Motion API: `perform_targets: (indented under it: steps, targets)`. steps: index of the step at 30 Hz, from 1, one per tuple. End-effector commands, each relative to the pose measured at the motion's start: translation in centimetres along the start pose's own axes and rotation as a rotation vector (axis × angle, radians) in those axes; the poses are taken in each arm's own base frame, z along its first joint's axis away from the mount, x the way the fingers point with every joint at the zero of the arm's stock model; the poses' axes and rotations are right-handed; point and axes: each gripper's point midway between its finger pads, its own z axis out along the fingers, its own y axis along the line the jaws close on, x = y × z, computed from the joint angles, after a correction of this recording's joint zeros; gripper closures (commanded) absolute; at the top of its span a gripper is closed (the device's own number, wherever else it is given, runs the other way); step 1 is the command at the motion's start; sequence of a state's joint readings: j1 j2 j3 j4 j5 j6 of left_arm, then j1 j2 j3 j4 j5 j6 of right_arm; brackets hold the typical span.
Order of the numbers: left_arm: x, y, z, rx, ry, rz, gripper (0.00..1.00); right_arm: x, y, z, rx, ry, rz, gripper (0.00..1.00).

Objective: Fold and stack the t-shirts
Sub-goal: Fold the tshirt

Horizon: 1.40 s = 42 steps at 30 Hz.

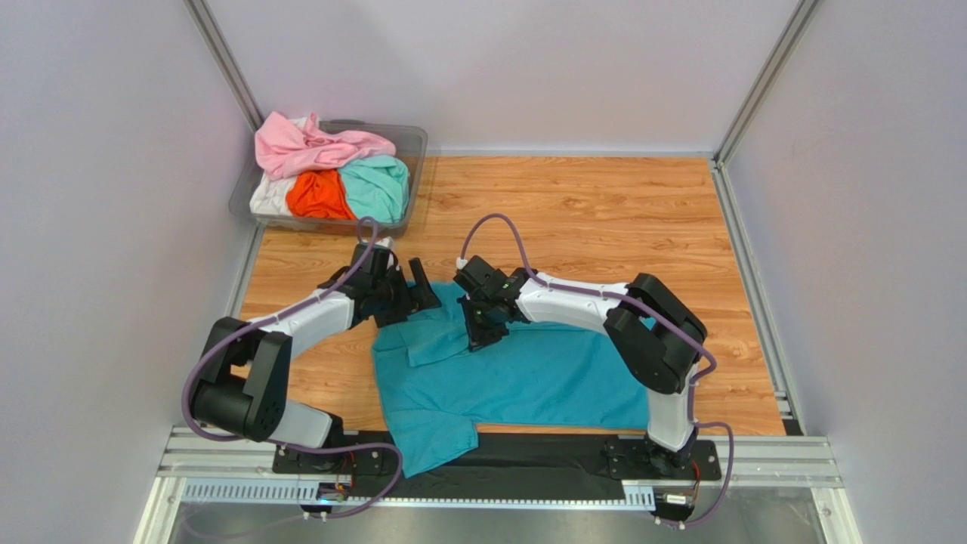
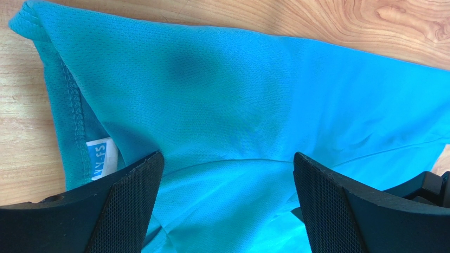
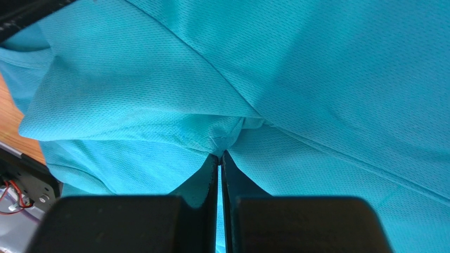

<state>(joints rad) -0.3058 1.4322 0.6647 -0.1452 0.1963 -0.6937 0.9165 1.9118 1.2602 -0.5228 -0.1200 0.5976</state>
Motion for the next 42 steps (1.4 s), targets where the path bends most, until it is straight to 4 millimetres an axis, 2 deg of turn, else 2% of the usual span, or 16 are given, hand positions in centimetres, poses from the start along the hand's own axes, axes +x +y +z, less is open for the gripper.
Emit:
perform_targets:
  steps: [1,9,17,26,31,34,38,39,41,42]
  targets:
    - [2.3,2.7,0.3,-0.102,0.074,-0.023,0.00,-0.6,0.4,-0.4,0.025,-0.026,-0.004,1.00]
    - [2.1,2.9,0.3,-0.123,0.066,-0.027,0.00,0.2,0.5,-2.3,0.018,-0.022,-0.017,1.00]
    - [2.1,3.0,0.2,-0.134,0.077,-0.028,0.00,1.5,-0.3,-3.2,0.034,0.001,-0.011,1.00]
    - [2.2,2.8,-0.5,-0.136,0.089,-0.020,0.00,2.3,-1.3,-2.0,0.068,0.029,0.003,0.99]
    - [2.1,2.6,-0.8,-0.132,0.093,-0.008,0.00,2.5,-1.4,-2.0,0.076,0.034,0.009,0.95]
    - [2.0,1.7,-1.3,-0.095,0.100,-0.003,0.00,2.3,-1.3,-2.3,0.076,0.028,0.008,0.85]
    - [1.0,0.2,-2.7,-0.043,0.058,0.010,0.00,1.0,-0.6,-4.5,0.055,-0.033,0.010,0.72]
    - [0.9,0.0,-3.1,-0.041,0.056,0.012,0.00,0.7,-0.9,-4.9,0.060,-0.042,0.019,0.62]
    - [0.2,-0.8,-4.1,-0.014,0.027,0.020,0.00,0.0,-1.2,-6.5,0.058,-0.087,0.029,0.53]
    - [0.1,-1.0,-4.6,-0.011,0.025,0.021,0.00,-0.3,-1.9,-7.0,0.074,-0.099,0.046,0.36]
